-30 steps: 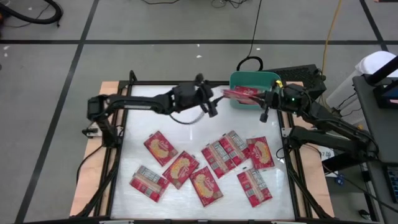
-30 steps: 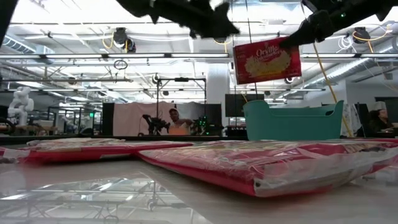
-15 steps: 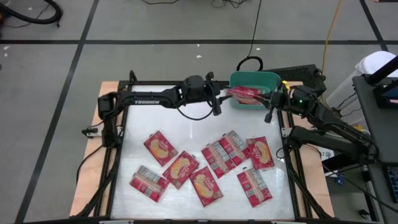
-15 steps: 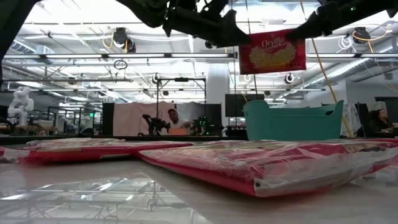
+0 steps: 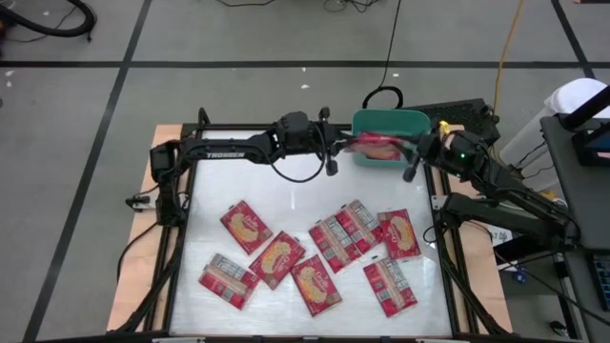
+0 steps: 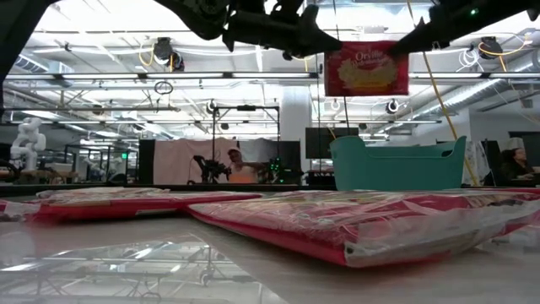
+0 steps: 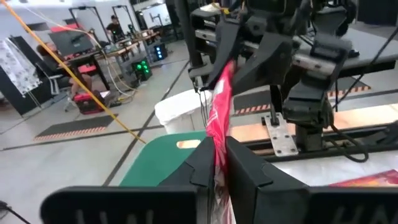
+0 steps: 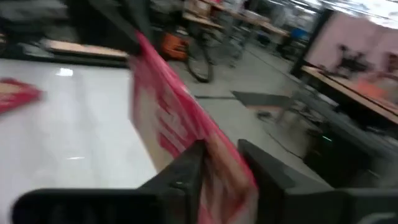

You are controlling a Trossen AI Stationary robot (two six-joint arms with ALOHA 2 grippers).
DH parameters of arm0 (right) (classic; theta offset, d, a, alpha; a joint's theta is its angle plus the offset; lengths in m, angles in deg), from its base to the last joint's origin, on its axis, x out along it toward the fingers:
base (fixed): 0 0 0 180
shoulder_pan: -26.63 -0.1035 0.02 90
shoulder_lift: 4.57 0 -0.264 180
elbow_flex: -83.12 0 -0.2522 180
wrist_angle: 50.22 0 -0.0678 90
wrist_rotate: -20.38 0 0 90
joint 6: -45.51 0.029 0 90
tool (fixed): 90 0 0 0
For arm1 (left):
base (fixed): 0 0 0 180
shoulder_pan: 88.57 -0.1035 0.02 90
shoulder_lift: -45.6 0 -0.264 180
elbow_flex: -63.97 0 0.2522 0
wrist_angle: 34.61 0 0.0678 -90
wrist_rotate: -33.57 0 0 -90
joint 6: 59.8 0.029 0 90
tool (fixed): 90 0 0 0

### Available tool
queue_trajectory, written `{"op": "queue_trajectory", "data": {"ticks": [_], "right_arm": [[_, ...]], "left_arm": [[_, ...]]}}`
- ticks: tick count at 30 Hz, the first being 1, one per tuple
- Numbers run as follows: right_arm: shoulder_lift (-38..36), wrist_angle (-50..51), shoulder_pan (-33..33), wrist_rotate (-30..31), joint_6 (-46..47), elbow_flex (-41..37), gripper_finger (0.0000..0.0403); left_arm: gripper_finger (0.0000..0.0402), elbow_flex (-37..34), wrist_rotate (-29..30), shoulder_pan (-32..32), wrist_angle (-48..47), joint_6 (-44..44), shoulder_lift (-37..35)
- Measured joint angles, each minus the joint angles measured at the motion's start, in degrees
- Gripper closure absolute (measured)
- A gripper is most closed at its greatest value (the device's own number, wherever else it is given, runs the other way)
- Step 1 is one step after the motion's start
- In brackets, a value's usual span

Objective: Sort popcorn bags into baskets
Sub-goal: Put the red popcorn bag into the green bin

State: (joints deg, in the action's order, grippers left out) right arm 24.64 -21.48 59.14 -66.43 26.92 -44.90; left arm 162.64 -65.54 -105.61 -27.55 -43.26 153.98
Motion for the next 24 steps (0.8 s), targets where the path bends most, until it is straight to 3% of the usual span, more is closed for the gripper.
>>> {"op": "queue_trajectory", "data": {"ticks": [3,10,19,24], "right_arm": [[-0.2,-2.4,0.0,3.2,0.2,0.0,0.0266],[-0.2,-9.3,0.0,3.0,-1.9,0.0,0.0197],[-0.2,-16.4,-4.5,-4.2,4.3,0.0,0.0199],[-0.2,-12.1,-8.9,1.4,4.1,0.1,0.0201]], "left_arm": [[0.0385,0.0,0.0,-1.3,1.4,0.0,0.0],[0.0380,0.0,0.1,-2.8,2.9,-1.6,0.6],[0.0385,2.4,0.1,-4.2,10.8,-4.2,4.8],[0.0380,11.8,0.1,-4.5,6.0,-6.5,10.9]]}}
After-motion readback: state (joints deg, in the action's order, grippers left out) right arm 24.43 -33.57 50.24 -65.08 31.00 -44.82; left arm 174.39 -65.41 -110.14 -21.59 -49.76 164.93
